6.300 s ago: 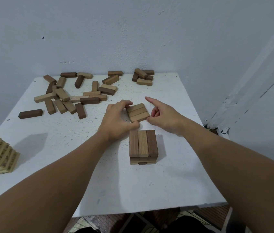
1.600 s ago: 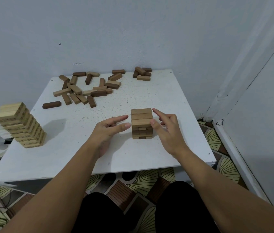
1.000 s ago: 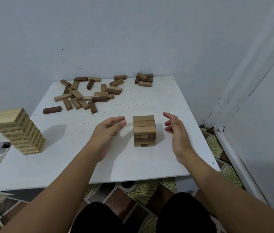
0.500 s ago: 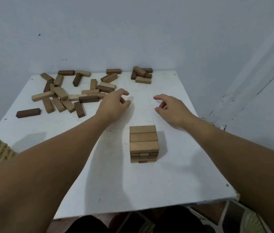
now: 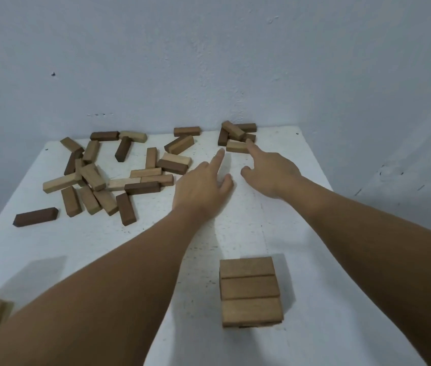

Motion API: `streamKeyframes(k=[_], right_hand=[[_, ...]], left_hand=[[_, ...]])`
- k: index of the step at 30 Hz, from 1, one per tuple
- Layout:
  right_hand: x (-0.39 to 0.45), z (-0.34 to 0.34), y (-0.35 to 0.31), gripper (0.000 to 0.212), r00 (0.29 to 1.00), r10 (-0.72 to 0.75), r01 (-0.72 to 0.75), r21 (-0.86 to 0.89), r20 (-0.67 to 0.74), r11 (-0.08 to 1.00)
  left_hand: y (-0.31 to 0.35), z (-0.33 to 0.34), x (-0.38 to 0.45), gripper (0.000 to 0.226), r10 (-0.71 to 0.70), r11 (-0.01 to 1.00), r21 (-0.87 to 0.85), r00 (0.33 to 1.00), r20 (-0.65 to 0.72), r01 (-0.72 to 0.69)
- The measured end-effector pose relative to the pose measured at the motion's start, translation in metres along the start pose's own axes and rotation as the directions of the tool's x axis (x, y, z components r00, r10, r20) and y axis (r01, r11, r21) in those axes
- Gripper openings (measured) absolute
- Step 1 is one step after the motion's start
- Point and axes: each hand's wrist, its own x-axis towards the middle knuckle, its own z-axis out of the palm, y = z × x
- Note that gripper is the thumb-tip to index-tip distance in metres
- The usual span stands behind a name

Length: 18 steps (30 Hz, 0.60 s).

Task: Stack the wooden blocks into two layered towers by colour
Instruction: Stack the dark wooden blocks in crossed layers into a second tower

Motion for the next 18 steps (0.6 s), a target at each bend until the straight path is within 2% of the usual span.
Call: streamKeyframes(k=[4,8,11,13,15,18], right_hand=[[0.001,0.004,-0.006,0.038,0.995,-0.021,0.020,-0.015,-0.099,1.000],[0.000,0.010,-0.013,0.018,0.986,-0.018,0.054,0.221,-0.165,0.974],[0.008,0.007,-0.015,0.019,0.970,-0.008,0.077,0.277,-0.242,0.958],[0.018,0.003,-0.014,0.036,0.963,-0.042,0.099,0.204,-0.265,0.974],[0.031,-0.004,-0.013,0.053,0.976,-0.030,0.054,0.103,-0.217,0.993],[0.046,-0.006,-0.013,0.055,0.990,0.014,-0.011,0.024,-0.142,1.000]], left_hand=[[-0.001,0.000,-0.002,0.065,0.010,1.000,0.011,1.000,0.007,-0.010],[-0.001,0.002,0.001,0.067,-0.018,1.000,0.019,1.000,0.014,0.017],[0.000,0.002,-0.001,0.052,-0.011,1.000,0.014,1.000,0.012,0.011],[-0.001,0.002,0.000,0.036,0.004,1.000,0.006,1.000,-0.020,-0.004],[-0.002,0.004,-0.001,0.031,0.028,1.000,0.002,0.998,-0.058,-0.028],[-0.005,0.007,-0.001,0.034,0.028,0.999,-0.027,0.995,-0.095,-0.030]])
